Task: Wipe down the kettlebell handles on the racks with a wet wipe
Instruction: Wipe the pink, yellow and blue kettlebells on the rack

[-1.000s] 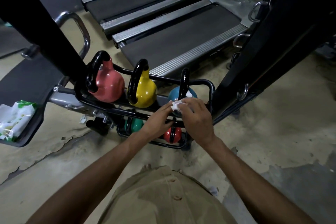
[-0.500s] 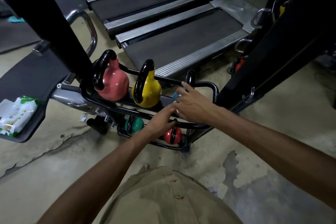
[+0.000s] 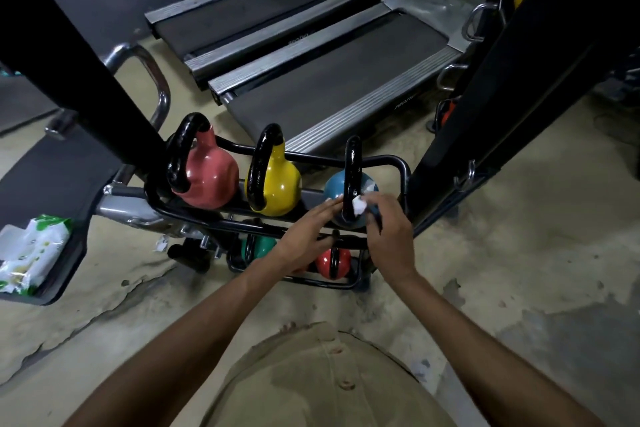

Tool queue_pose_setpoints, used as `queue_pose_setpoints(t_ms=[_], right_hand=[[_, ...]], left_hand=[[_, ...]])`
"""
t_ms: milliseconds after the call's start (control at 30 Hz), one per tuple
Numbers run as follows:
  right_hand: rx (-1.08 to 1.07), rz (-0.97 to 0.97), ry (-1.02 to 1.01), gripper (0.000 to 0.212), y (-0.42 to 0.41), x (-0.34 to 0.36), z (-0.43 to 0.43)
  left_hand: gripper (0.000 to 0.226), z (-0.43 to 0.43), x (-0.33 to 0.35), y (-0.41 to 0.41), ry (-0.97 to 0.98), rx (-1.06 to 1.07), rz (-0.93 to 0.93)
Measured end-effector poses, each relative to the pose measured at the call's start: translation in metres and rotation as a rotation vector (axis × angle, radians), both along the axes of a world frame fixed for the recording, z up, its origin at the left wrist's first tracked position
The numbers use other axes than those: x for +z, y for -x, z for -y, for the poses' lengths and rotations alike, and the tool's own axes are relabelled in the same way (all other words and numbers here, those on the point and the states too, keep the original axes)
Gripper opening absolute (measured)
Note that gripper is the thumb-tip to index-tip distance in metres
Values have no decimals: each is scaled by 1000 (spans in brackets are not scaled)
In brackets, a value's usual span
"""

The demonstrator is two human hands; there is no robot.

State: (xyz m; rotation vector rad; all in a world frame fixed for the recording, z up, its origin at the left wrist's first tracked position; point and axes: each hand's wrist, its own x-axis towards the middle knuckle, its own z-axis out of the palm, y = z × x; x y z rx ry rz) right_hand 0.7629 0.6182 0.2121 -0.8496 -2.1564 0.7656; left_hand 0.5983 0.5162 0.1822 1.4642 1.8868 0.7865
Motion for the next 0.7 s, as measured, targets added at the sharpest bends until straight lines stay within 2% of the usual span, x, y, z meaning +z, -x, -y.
queue_pose_setpoints(t_ms=[67, 100, 267, 400, 500, 567, 700], right_hand=[[-138, -47, 321, 14, 13, 4, 5], [-161, -65, 416, 16, 19, 7, 7], [-169, -123, 661, 28, 31, 14, 0], [-269, -383, 1122, 22, 61, 23, -38], [-375, -547, 1344, 22, 87, 38, -63], [-401, -624, 1414, 21, 101, 36, -72], [-471, -526, 1210, 17, 114, 17, -79]], left_hand=[[79, -1, 2, -1, 3, -5, -8], [78, -1, 3, -1, -3, -7, -12], [81, -4, 14, -7, -79, 85, -47], [87, -6, 34, -13, -195, 156, -144], [89, -18, 50, -12, -217, 99, -227], [90, -24, 52, -10, -208, 55, -278], [91, -28, 57, -5, -176, 21, -333]])
